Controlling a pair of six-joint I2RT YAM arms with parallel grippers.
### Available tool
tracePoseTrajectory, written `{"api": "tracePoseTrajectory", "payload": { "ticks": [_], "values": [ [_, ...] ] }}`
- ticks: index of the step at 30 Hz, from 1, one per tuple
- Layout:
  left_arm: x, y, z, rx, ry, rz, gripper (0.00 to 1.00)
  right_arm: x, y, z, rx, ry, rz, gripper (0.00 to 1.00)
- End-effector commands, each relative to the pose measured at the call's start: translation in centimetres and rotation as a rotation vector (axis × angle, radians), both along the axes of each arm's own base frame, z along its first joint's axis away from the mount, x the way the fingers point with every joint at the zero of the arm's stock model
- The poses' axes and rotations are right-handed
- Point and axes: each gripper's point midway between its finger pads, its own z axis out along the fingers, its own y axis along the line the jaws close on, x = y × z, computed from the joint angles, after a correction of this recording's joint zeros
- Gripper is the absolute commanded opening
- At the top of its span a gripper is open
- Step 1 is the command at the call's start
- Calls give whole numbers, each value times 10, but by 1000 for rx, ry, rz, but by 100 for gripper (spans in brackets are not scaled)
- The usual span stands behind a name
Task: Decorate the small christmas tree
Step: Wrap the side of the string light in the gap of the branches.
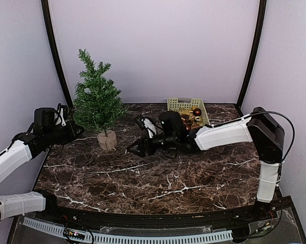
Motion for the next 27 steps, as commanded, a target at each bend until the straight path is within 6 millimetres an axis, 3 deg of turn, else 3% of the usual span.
{"api": "tracePoseTrajectory", "payload": {
  "ticks": [1,7,17,27],
  "values": [
    [6,0,16,39,-42,-63,0,-37,48,19,74,-222,224,79],
    [11,-1,15,31,-32,-97,0,-54,84,3,60,-387,228,82],
    [8,-4,15,-2,-22,-124,0,-23,128,-45,-21,-481,208,81],
    [6,-8,13,-23,-15,-150,0,-5,144,-89,-136,-549,196,77]
  ]
}}
